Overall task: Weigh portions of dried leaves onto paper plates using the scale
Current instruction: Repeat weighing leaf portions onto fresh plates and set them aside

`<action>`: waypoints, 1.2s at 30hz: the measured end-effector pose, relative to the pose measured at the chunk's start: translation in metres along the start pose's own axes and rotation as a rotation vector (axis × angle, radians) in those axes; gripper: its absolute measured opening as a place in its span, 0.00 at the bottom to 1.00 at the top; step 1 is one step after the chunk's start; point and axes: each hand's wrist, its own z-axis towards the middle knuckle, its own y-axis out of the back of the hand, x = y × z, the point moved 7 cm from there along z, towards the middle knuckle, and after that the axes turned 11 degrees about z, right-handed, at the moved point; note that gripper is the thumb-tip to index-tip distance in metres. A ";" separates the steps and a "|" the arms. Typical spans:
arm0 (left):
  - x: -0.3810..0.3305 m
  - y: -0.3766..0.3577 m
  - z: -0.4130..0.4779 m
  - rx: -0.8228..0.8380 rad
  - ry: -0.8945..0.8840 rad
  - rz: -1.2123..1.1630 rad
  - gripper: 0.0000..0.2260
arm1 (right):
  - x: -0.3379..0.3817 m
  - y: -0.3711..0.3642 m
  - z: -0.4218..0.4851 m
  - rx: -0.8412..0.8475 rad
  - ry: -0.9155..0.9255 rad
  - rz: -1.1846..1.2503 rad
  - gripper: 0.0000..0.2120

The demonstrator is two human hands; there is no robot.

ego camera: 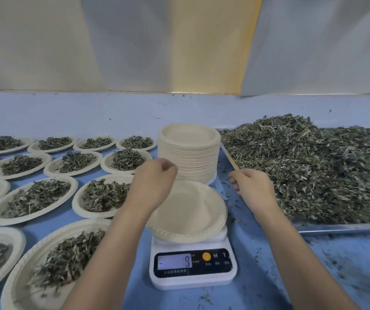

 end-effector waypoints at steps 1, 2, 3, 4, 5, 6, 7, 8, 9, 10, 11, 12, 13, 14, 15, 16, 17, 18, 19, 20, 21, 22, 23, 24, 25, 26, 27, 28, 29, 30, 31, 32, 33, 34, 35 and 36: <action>-0.008 -0.005 -0.001 0.010 -0.003 -0.111 0.09 | 0.000 0.007 0.002 -0.027 0.015 0.002 0.12; -0.017 -0.011 -0.003 0.034 -0.001 -0.218 0.09 | -0.001 0.014 0.005 -0.060 0.032 -0.012 0.11; -0.026 -0.018 -0.005 0.060 0.003 -0.307 0.10 | -0.001 0.023 0.007 -0.090 0.054 -0.060 0.12; -0.035 -0.025 -0.006 0.084 0.008 -0.376 0.11 | -0.002 0.030 0.011 -0.108 0.080 -0.157 0.13; -0.044 -0.031 -0.007 0.100 0.009 -0.424 0.12 | -0.006 0.037 0.015 -0.107 0.098 -0.282 0.16; -0.053 -0.037 -0.007 0.108 0.006 -0.452 0.13 | -0.013 0.042 0.020 -0.089 0.093 -0.417 0.20; -0.062 -0.042 -0.007 0.109 0.002 -0.473 0.13 | -0.023 0.048 0.024 -0.059 0.049 -0.536 0.27; -0.069 -0.046 -0.007 0.105 0.003 -0.487 0.13 | -0.036 0.053 0.026 -0.021 -0.025 -0.633 0.33; -0.076 -0.050 -0.007 0.101 0.006 -0.497 0.13 | -0.049 0.058 0.028 0.010 -0.096 -0.722 0.38; -0.082 -0.053 -0.007 0.097 0.008 -0.502 0.13 | -0.059 0.062 0.031 0.035 -0.144 -0.806 0.42; -0.087 -0.056 -0.007 0.098 0.008 -0.506 0.13 | -0.067 0.066 0.035 0.047 -0.162 -0.877 0.44; -0.091 -0.059 -0.006 0.100 0.006 -0.510 0.13 | -0.070 0.068 0.041 0.046 -0.147 -0.930 0.46; -0.094 -0.061 -0.006 0.101 0.004 -0.514 0.13 | -0.070 0.068 0.047 0.035 -0.105 -0.967 0.46; -0.096 -0.063 -0.005 0.098 0.002 -0.515 0.13 | -0.066 0.068 0.053 0.014 -0.050 -0.988 0.45; -0.097 -0.064 -0.005 0.093 0.001 -0.518 0.13 | -0.062 0.067 0.059 -0.008 0.002 -0.997 0.44; -0.097 -0.067 -0.003 0.091 0.003 -0.523 0.13 | -0.059 0.066 0.065 -0.024 0.042 -0.997 0.41; -0.096 -0.069 -0.002 0.093 0.008 -0.528 0.13 | -0.058 0.065 0.069 -0.030 0.059 -0.987 0.39; -0.094 -0.072 -0.002 0.097 0.012 -0.534 0.13 | -0.058 0.063 0.074 -0.028 0.058 -0.968 0.37; -0.094 -0.074 -0.001 0.102 0.013 -0.543 0.13 | -0.059 0.062 0.077 -0.023 0.042 -0.947 0.35; -0.093 -0.075 0.000 0.107 0.013 -0.556 0.13 | -0.061 0.061 0.079 -0.015 0.027 -0.933 0.32; -0.092 -0.076 0.000 0.111 0.011 -0.567 0.13 | -0.062 0.060 0.081 -0.008 0.024 -0.939 0.30; -0.092 -0.076 0.001 0.113 0.008 -0.576 0.13 | -0.061 0.059 0.082 -0.003 0.035 -0.967 0.27; -0.091 -0.076 0.001 0.113 0.006 -0.583 0.13 | -0.061 0.057 0.082 0.005 0.050 -0.998 0.26; -0.091 -0.076 0.001 0.114 0.005 -0.590 0.13 | -0.060 0.056 0.083 0.021 0.060 -1.011 0.25; -0.090 -0.075 0.001 0.115 0.006 -0.597 0.13 | -0.060 0.053 0.083 0.049 0.063 -0.999 0.24; -0.090 -0.075 0.001 0.115 0.006 -0.603 0.13 | -0.061 0.050 0.082 0.089 0.069 -0.962 0.22; -0.090 -0.075 0.001 0.116 0.007 -0.607 0.13 | -0.060 0.046 0.081 0.131 0.082 -0.905 0.19; -0.089 -0.075 0.002 0.115 0.007 -0.609 0.13 | -0.059 0.042 0.080 0.168 0.101 -0.842 0.16; -0.089 -0.075 0.001 0.115 0.009 -0.612 0.13 | -0.056 0.038 0.078 0.182 0.134 -0.787 0.14; -0.089 -0.075 0.001 0.115 0.011 -0.615 0.13 | -0.052 0.037 0.076 0.161 0.179 -0.752 0.12; -0.089 -0.075 0.001 0.115 0.012 -0.619 0.12 | -0.046 0.039 0.076 0.111 0.231 -0.737 0.12; -0.089 -0.075 0.001 0.116 0.011 -0.622 0.12 | -0.042 0.041 0.075 0.054 0.276 -0.738 0.13; -0.089 -0.074 0.001 0.118 0.011 -0.623 0.12 | -0.039 0.043 0.075 0.016 0.302 -0.746 0.15; -0.089 -0.074 0.001 0.119 0.011 -0.623 0.12 | -0.040 0.044 0.075 0.005 0.311 -0.757 0.17; -0.089 -0.074 0.001 0.120 0.012 -0.624 0.12 | -0.043 0.044 0.076 0.029 0.302 -0.769 0.19; -0.089 -0.074 0.001 0.121 0.013 -0.625 0.12 | -0.048 0.041 0.078 0.085 0.279 -0.781 0.21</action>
